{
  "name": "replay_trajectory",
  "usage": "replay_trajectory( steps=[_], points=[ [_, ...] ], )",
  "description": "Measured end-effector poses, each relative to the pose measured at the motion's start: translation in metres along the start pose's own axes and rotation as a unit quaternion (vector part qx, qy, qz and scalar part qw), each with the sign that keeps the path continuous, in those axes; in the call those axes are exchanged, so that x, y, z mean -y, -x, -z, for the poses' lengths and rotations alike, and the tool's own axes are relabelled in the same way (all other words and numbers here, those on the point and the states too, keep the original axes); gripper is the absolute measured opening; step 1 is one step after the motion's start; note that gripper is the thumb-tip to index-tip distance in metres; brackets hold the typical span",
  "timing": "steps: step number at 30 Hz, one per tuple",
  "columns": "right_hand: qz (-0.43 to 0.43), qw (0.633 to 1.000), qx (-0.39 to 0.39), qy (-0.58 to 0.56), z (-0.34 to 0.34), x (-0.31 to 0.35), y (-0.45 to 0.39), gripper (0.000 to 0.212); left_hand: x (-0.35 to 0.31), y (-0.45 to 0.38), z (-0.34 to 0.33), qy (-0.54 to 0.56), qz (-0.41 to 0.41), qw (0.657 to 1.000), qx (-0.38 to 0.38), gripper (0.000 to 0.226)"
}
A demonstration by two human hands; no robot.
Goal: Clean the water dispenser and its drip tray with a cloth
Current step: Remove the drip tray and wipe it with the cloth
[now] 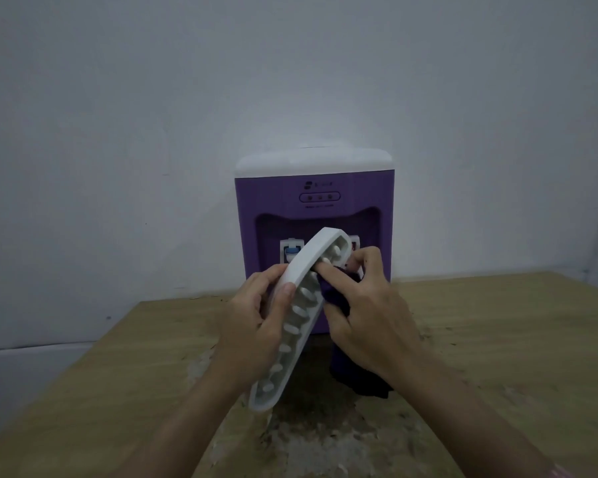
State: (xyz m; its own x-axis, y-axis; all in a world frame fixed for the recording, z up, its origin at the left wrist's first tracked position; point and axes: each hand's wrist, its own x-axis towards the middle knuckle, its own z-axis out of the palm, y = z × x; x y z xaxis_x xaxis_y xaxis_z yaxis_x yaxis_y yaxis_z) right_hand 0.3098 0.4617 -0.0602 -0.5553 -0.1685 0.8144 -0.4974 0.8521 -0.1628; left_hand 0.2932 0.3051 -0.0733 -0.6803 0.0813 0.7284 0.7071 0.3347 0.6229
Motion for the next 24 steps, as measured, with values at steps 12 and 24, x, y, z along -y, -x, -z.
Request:
replay_trajectory(
  steps=[12, 24],
  points=[
    [-0.013, 0.999, -0.007, 0.033, -0.007, -0.001, 0.007, 0.024, 0.0, 0.009, -0.012, -0.081, -0.032, 0.996, -0.002, 0.045],
    [0.05, 0.986, -0.15, -0.056, -0.013, -0.011, 0.011, 0.034, -0.002, -0.001, -0.01, 0.104, 0.05, 0.993, -0.025, 0.033]
  ],
)
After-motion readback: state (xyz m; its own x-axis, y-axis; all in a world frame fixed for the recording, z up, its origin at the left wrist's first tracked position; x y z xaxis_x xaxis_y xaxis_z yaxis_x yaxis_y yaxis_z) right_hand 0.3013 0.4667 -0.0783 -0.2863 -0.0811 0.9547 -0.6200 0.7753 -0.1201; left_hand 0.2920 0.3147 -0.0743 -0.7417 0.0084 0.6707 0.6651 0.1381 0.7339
